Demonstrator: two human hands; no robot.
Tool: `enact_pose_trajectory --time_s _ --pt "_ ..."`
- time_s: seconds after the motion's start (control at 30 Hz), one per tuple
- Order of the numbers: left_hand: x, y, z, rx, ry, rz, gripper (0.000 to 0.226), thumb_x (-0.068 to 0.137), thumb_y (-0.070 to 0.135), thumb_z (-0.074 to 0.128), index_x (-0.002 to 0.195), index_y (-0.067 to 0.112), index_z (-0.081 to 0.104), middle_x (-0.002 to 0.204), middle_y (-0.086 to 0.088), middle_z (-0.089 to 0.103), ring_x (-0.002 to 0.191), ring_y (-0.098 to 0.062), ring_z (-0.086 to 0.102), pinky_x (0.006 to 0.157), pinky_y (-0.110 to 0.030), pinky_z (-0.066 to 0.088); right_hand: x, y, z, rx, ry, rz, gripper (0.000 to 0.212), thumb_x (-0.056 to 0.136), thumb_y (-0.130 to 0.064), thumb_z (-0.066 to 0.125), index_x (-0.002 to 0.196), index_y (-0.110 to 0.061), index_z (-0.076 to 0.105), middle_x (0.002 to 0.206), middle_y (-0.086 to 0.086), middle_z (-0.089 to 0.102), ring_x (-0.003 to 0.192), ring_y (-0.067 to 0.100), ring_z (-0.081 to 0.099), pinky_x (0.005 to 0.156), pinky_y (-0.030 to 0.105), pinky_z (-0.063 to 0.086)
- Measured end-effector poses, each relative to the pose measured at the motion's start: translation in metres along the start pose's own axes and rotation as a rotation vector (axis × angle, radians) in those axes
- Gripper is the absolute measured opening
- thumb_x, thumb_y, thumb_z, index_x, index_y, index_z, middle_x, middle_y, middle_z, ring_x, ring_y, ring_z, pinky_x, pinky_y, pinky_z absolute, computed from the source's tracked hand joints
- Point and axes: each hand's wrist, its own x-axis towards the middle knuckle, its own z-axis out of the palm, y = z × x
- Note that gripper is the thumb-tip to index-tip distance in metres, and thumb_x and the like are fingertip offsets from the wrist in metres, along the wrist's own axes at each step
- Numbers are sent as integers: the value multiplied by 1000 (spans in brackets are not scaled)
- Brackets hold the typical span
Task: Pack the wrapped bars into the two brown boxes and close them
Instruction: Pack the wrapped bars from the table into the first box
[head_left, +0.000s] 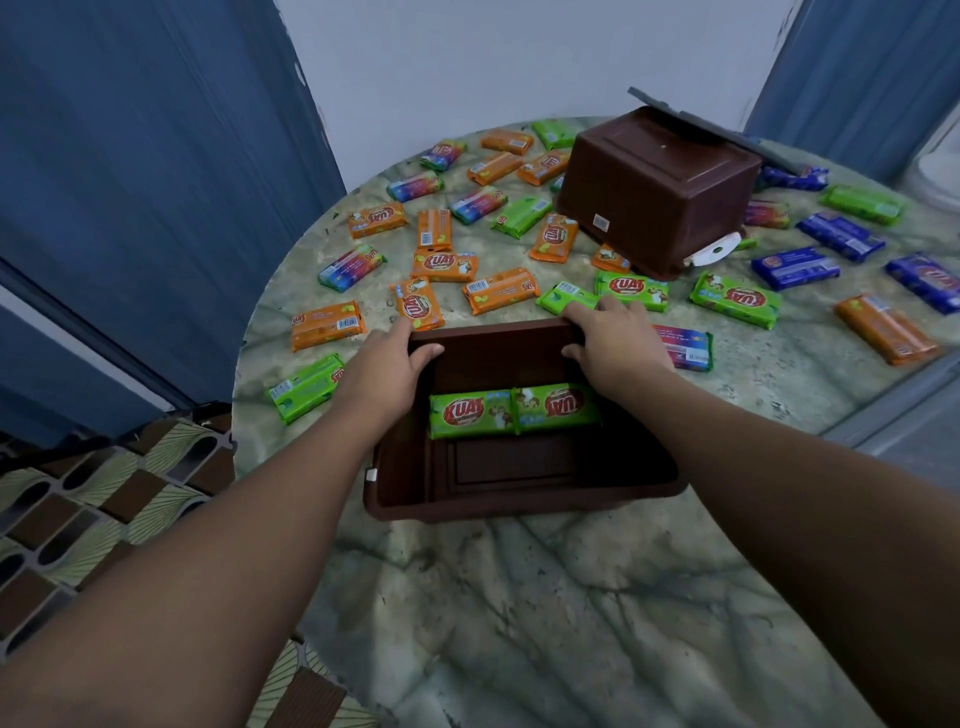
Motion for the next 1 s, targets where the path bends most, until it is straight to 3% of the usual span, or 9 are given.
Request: enact_pose_trajectory --time_s 0.3,0.6,0.7,0.77,0.83,0.9,1.0 --pt "16 -1 2 18 28 66 36 100 54 49 98 19 43 89 -6 51 80 -27 49 64 -39 37 4 -1 1 -45 25 17 40 101 -37 60 139 -28 50 136 17 52 125 42 43 103 50 39" --pt "14 0 1 64 20 67 38 100 57 44 103 20 42 95 -7 51 84 -30 53 62 -37 36 2 0 9 0 51 58 44 100 -38 61 142 -29 48 136 15 49 127 40 40 104 51 42" --pt "16 4 -2 201 -32 74 48 100 61 38 121 18 47 115 -14 56 107 -36 54 76 -43 47 -1 2 9 -6 60 74 46 99 -42 60 142 -31 47 135 13 50 126 38 42 104 49 43" --pt "17 8 -5 297 -7 104 54 99 59 36 130 18 51 126 -15 52 117 -36 46 92 -45 43 -3 2 8 -14 31 88 48 98 -50 55 141 -32 47 134 11 50 125 36 42 103 49 44" --pt "19 21 -10 257 88 155 51 96 53 38 128 18 56 124 -13 51 117 -34 43 96 -44 41 0 3 6 89 -7 140 51 94 -60 43 135 -32 53 131 10 53 124 36 45 103 50 44" --pt "27 46 -14 138 131 197 44 97 47 39 125 17 57 121 -10 52 116 -32 43 95 -44 41 8 4 -2 359 7 204 52 90 -61 32 118 -28 62 124 11 61 117 36 52 101 50 45" --pt "50 93 -11 33 47 258 31 96 40 45 110 17 60 110 -5 59 108 -27 51 87 -44 48 26 15 -12 753 103 335 37 99 -43 37 105 -16 61 113 9 64 108 31 56 91 40 43"
